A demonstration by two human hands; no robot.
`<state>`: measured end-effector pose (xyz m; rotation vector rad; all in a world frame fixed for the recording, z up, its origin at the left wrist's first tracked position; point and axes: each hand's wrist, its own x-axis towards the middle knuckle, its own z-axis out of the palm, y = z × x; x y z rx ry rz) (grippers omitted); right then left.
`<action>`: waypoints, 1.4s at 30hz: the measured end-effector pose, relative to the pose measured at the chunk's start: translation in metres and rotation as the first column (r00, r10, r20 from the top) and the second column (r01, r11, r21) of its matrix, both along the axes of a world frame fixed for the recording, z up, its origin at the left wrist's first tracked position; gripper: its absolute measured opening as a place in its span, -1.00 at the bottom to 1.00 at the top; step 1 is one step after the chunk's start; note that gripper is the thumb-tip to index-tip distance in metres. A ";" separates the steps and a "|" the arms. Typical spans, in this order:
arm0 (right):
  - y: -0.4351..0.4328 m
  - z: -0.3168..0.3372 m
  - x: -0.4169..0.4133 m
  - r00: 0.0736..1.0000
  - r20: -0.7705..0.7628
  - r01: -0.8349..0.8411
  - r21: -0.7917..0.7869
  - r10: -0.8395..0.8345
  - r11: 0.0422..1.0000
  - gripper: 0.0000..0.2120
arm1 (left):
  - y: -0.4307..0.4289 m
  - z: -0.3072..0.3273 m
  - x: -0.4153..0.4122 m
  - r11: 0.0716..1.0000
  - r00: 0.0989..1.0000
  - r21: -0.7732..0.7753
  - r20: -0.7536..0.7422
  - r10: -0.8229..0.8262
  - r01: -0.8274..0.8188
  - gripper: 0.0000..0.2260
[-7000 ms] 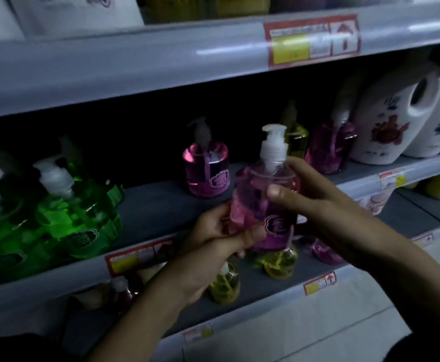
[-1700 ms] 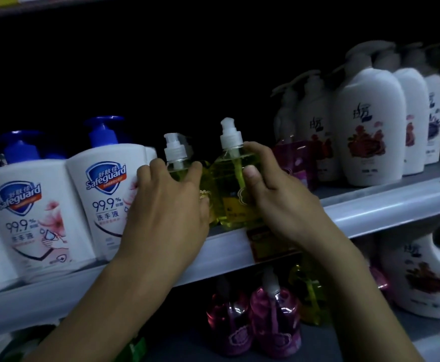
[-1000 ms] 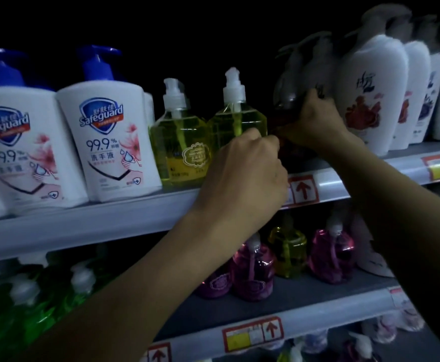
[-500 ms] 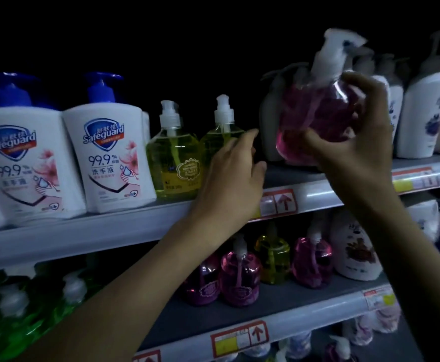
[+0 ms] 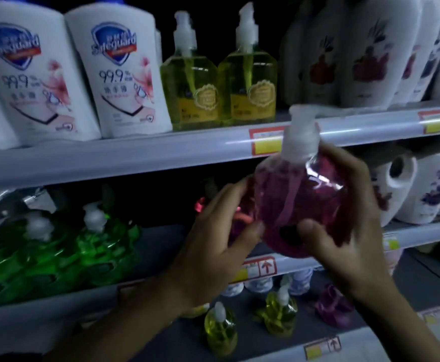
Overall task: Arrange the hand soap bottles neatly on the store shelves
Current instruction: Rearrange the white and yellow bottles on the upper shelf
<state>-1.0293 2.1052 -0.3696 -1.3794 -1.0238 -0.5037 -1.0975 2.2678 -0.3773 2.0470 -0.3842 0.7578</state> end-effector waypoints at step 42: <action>0.204 -0.104 -0.007 0.978 -0.153 0.038 -0.544 -0.143 0.838 -0.25 | 0.117 -0.070 -0.072 0.520 0.548 0.583 -0.147 0.823 -0.624 -0.48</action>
